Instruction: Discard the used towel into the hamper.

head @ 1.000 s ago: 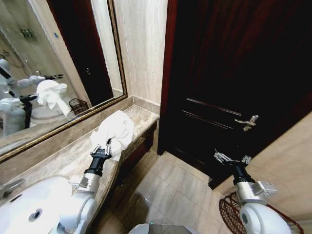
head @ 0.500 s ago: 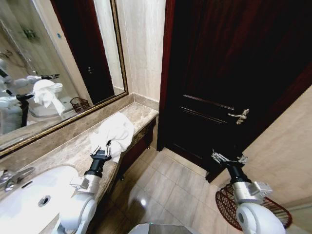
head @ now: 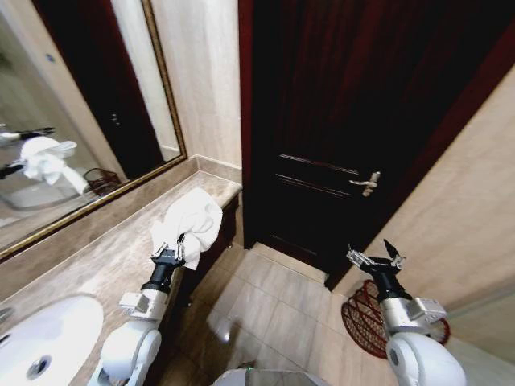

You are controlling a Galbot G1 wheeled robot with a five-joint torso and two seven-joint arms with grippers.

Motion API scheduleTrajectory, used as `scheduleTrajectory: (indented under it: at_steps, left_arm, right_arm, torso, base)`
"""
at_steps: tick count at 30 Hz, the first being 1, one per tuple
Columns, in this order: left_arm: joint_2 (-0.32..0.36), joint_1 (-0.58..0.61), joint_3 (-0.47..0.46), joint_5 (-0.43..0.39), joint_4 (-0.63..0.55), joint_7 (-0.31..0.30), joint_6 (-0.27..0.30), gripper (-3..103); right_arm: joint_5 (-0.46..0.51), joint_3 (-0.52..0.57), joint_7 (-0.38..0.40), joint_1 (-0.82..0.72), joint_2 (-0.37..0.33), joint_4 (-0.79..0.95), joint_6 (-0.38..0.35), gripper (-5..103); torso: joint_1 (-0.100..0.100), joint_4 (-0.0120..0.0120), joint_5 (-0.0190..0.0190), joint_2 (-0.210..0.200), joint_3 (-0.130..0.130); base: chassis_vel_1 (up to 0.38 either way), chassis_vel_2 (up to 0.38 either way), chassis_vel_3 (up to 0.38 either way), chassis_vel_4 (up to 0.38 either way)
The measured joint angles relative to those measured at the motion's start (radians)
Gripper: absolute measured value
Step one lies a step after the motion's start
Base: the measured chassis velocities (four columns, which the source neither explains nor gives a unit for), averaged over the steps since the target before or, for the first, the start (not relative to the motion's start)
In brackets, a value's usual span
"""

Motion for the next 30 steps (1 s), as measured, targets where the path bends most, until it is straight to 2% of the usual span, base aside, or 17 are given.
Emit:
scheduleTrajectory:
  at_steps: [9, 14, 24, 30]
  left_arm:
    - [-0.008, 0.012, -0.006, 0.005, 0.004, 0.006, -0.018, 11]
    - [-0.011, 0.021, -0.015, 0.008, 0.003, 0.020, -0.025, 11]
    - [-0.029, 0.038, -0.015, 0.031, 0.022, 0.056, -0.082, 11]
    - [-0.032, 0.046, -0.021, 0.032, 0.034, 0.065, -0.096, 11]
  right_arm:
    - [-0.009, -0.002, 0.000, 0.002, 0.006, 0.001, 0.000, 100]
    - [-0.010, -0.005, -0.001, -0.004, 0.011, 0.001, 0.003, 100]
    - [-0.019, -0.006, -0.004, -0.013, 0.019, -0.009, 0.013, 100]
    - [-0.019, -0.007, -0.004, -0.017, 0.023, -0.006, 0.018, 100]
  torso:
    - [-0.001, -0.0001, 0.0000, -0.001, -0.001]
    - [-0.008, -0.0003, 0.0000, -0.016, -0.008]
    - [-0.041, 0.0002, 0.0000, -0.089, -0.047]
    - [-0.058, 0.0000, 0.0000, -0.125, -0.067]
  base:
    - [-0.130, -0.131, -0.121, -0.130]
    - [-0.126, -0.130, -0.125, -0.131]
    - [-0.034, -0.038, -0.030, -0.041]
    - [0.000, 0.000, 0.000, 0.000]
